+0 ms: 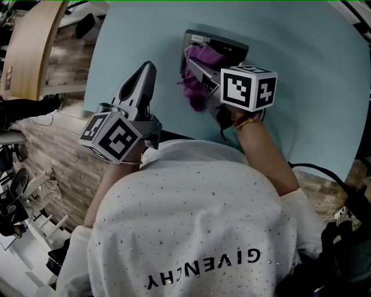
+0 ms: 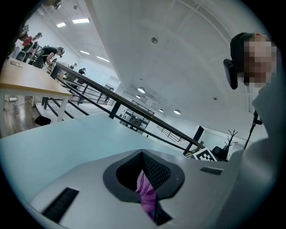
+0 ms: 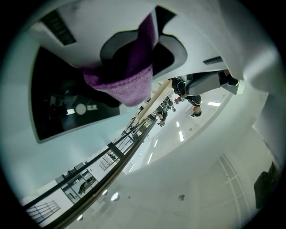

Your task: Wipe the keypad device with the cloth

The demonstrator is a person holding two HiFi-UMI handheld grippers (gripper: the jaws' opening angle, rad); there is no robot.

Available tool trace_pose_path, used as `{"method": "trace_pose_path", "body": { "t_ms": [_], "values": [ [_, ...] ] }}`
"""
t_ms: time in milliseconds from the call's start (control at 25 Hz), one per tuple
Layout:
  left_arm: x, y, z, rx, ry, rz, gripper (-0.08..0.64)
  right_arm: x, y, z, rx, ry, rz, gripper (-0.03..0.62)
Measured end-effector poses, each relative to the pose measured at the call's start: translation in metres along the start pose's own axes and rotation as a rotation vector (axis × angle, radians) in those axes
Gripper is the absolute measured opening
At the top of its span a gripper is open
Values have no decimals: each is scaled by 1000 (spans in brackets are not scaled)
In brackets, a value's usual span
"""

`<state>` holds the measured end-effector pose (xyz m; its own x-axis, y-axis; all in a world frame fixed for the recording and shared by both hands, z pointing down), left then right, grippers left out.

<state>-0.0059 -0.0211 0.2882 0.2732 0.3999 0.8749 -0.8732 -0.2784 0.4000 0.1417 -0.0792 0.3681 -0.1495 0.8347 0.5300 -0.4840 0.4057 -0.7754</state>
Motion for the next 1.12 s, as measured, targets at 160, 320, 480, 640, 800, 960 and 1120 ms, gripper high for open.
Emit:
{"method": "trace_pose_path", "body": {
  "t_ms": [160,320,480,640,800,960,1120],
  "values": [
    [1,1,5,38,14,3,0,3,0,-7,16,-33,9,46],
    [2,6,27,86,33,7,0,-6,-15,-9,31,-58,33,46],
    [-13,34,50,118,52,-9,2,-23,-21,15,49,-78,96,46],
    [-17,36,52,143,55,1,1,-23,-24,9,70,-93,112,46],
    [-21,32,49,135,42,16,0,-19,-31,-5,82,-103,120,46],
    [-18,37,45,100,26,14,0,-17,-34,-10,78,-109,133,46],
    [-9,42,46,88,37,9,0,-14,-35,-11,90,-100,133,46]
  ]
}}
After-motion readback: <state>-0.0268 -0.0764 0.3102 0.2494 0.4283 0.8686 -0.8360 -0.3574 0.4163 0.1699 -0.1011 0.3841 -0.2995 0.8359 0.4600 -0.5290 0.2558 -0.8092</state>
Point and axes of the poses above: the fingertips, and each gripper's own axes: z forward along the fingers, y to its left, x out of its underside, the point moved 6 cm from there along -z, backward along the fingers, and after that the axes turned 6 degrees about z, right-handed, at the moved point
